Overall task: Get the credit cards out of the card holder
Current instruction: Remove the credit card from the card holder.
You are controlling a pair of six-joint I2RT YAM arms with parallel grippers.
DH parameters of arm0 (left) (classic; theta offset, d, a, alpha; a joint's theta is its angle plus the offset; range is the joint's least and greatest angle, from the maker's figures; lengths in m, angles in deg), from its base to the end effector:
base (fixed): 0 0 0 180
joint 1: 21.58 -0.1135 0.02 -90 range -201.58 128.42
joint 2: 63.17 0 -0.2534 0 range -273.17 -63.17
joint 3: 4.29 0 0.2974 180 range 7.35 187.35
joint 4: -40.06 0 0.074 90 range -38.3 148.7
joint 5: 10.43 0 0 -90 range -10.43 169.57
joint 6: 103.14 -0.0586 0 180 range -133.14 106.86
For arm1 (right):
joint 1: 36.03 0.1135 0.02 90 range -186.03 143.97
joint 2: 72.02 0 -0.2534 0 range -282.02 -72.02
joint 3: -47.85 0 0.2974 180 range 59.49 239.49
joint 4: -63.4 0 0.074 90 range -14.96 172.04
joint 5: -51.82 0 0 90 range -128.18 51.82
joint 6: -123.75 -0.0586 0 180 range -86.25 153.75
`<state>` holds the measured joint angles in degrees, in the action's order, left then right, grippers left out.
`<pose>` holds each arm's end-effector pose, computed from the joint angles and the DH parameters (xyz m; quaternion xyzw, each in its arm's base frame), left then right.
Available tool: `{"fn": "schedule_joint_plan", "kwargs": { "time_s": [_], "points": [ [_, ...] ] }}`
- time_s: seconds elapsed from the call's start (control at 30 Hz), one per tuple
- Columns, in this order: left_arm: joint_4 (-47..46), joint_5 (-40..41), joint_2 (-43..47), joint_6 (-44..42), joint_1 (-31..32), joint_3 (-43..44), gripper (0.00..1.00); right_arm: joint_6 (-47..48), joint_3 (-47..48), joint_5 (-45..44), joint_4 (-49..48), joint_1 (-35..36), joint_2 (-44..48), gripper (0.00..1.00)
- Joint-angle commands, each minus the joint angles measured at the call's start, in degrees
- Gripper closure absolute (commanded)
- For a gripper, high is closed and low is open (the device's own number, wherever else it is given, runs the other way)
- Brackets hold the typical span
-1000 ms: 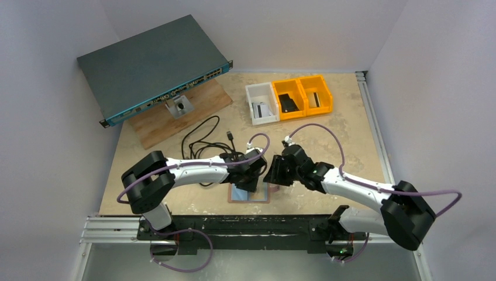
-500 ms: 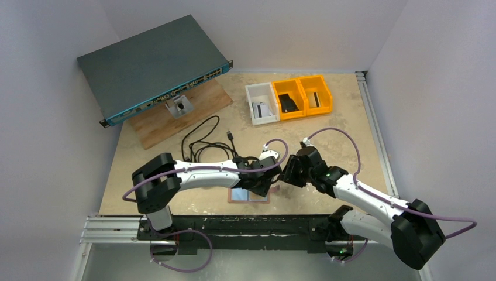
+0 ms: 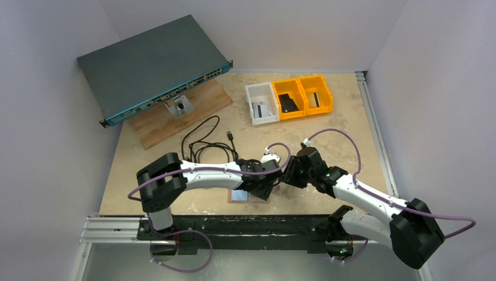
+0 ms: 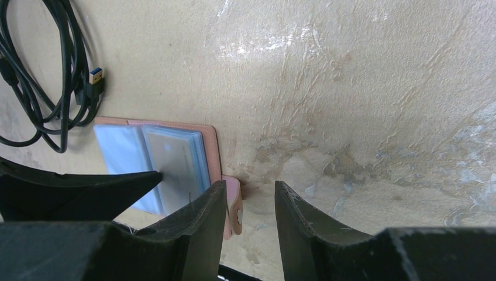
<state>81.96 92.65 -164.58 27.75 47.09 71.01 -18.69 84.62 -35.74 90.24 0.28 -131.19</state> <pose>0.1529 -0.3550 0.1095 0.2130 0.9520 -0.0903 0.2006 0.2013 0.1510 0.1174 0.1241 0.9290 0.2578 0.2349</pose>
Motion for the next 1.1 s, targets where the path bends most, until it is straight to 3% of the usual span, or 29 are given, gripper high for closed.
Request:
{"fn": "schedule_joint_plan", "kwargs": {
  "time_s": [0.0, 0.2, 0.43, 0.6, 0.8, 0.87, 1.07],
  "points": [
    [-1.3, -1.2, 1.0, -0.7, 0.3, -1.1, 0.41, 0.4, 0.4, -0.1, -2.2, -0.1, -0.6, 0.64],
    [1.9, -0.2, -2.9, -0.8, 0.3, 0.8, 0.41, 0.6, 0.7, 0.4, -2.5, -0.2, -1.6, 0.64],
    [5.4, 0.4, -7.0, -0.8, 0.3, 3.4, 0.49, 1.1, 1.5, 0.1, -1.9, -0.2, -1.7, 0.65],
    [4.6, 0.0, -5.1, -0.4, 0.3, 2.6, 0.74, 2.5, 3.0, -0.2, 0.3, -0.1, -0.8, 0.66],
    [2.5, -1.8, -1.3, -0.1, -0.5, 1.1, 0.95, 4.4, 5.3, -0.5, 1.8, 0.0, -0.8, 0.66],
    [1.8, -2.6, 0.2, -0.1, -1.1, 0.4, 1.00, 4.6, 5.6, 0.4, 1.3, 0.0, -0.7, 0.66],
    [-2.4, -6.7, 7.3, 0.6, -3.5, -4.5, 1.00, 5.4, 7.0, 2.9, -0.1, 1.0, -0.9, 0.67]
  ]
}}
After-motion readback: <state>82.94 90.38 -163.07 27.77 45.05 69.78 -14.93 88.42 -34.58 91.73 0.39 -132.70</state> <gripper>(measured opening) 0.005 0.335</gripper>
